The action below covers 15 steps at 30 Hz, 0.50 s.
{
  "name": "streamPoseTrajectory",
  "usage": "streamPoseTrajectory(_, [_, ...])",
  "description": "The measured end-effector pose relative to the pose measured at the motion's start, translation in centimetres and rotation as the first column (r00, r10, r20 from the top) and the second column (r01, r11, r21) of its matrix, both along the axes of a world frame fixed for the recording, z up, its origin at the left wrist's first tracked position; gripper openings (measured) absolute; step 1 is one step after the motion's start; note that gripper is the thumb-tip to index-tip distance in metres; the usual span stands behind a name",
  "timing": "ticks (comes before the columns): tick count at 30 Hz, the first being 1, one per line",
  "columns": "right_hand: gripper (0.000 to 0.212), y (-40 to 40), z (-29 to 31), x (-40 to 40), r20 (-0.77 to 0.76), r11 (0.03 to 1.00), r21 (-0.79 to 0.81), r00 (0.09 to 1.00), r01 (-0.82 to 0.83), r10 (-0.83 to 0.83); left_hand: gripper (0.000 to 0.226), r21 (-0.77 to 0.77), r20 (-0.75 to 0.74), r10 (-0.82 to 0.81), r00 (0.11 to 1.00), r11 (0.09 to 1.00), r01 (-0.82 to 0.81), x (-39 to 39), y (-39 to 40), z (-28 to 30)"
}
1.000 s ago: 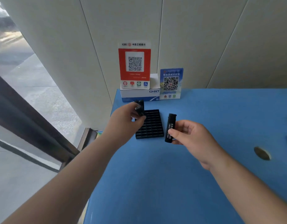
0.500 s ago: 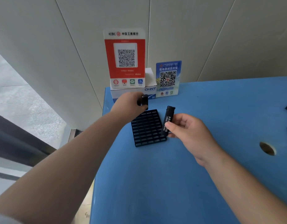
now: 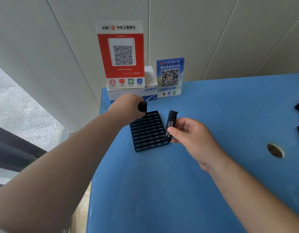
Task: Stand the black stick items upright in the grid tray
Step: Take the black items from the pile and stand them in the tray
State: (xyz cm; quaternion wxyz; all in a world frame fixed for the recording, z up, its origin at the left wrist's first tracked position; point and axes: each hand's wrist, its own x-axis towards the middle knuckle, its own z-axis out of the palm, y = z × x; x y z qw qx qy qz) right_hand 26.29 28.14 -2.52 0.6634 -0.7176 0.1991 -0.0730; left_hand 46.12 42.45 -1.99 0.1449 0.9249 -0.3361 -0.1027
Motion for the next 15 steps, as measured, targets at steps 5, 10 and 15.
streamPoseTrajectory(5, [0.009, -0.8, -0.1, -0.5, 0.009, 1.0, -0.007, 1.0, 0.011, -0.011, 0.014, 0.045, -0.004, -0.013, 1.0, 0.999, 0.013, -0.5, -0.2, 0.4])
streamPoseTrajectory(10, [0.013, -1.2, -0.4, -0.8, 0.015, 0.997, -0.073, 1.0, -0.004, 0.005, 0.013, 0.085, 0.007, -0.109, 0.994, 0.991, 0.108, -3.6, -0.1, 0.7])
streamPoseTrajectory(15, [0.015, -1.4, -1.3, -0.2, -0.009, 0.954, -0.287, 0.996, -0.085, 0.086, 0.011, 0.099, -0.019, -0.143, 0.99, 0.985, 0.144, -7.1, 0.3, 0.3])
